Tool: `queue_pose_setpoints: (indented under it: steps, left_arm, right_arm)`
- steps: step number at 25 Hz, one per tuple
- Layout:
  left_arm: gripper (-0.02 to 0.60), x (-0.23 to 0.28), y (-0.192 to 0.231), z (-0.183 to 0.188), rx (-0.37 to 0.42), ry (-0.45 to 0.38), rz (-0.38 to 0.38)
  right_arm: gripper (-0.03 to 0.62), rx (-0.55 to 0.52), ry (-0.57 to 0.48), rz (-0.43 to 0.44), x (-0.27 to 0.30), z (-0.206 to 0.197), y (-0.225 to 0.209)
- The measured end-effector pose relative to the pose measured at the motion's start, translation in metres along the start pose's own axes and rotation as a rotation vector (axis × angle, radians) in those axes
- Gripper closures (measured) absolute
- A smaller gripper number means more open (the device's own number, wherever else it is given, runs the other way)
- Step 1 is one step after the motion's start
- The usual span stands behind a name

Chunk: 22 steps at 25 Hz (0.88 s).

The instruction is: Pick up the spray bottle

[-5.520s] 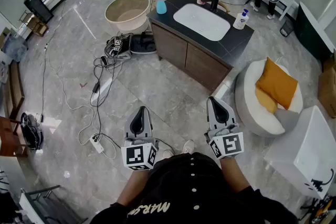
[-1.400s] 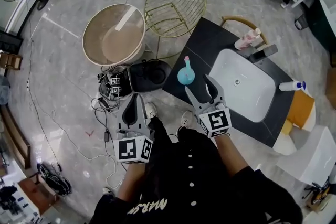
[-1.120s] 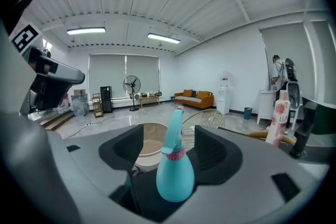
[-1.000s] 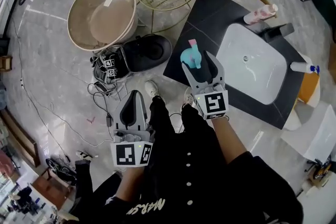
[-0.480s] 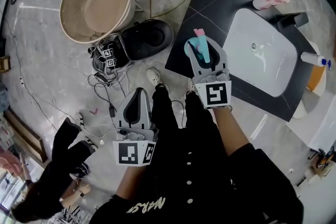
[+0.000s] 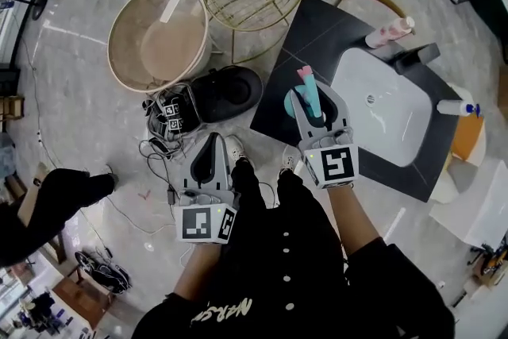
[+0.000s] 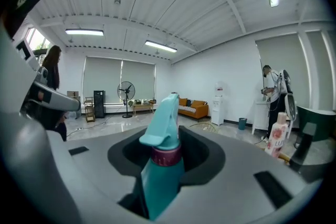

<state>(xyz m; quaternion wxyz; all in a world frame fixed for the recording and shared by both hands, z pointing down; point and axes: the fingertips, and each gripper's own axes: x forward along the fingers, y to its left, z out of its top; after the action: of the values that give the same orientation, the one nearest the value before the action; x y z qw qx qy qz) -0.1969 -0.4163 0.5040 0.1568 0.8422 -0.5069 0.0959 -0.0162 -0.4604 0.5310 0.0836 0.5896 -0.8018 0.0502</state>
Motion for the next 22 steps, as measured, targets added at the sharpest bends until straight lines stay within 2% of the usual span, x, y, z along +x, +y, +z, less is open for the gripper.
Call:
queue_pose_setpoints:
  steps: [12, 22]
  left_arm:
    - [0.565, 0.026, -0.034, 0.091, 0.055, -0.183, -0.101]
    - [0.565, 0.043, -0.073, 0.133, 0.095, -0.246, -0.229]
  right_arm:
    - [0.465, -0.009, -0.107, -0.074, -0.054, 0.106, -0.026]
    - [0.466, -0.026, -0.17, -0.206, -0.106, 0.146, -0.047]
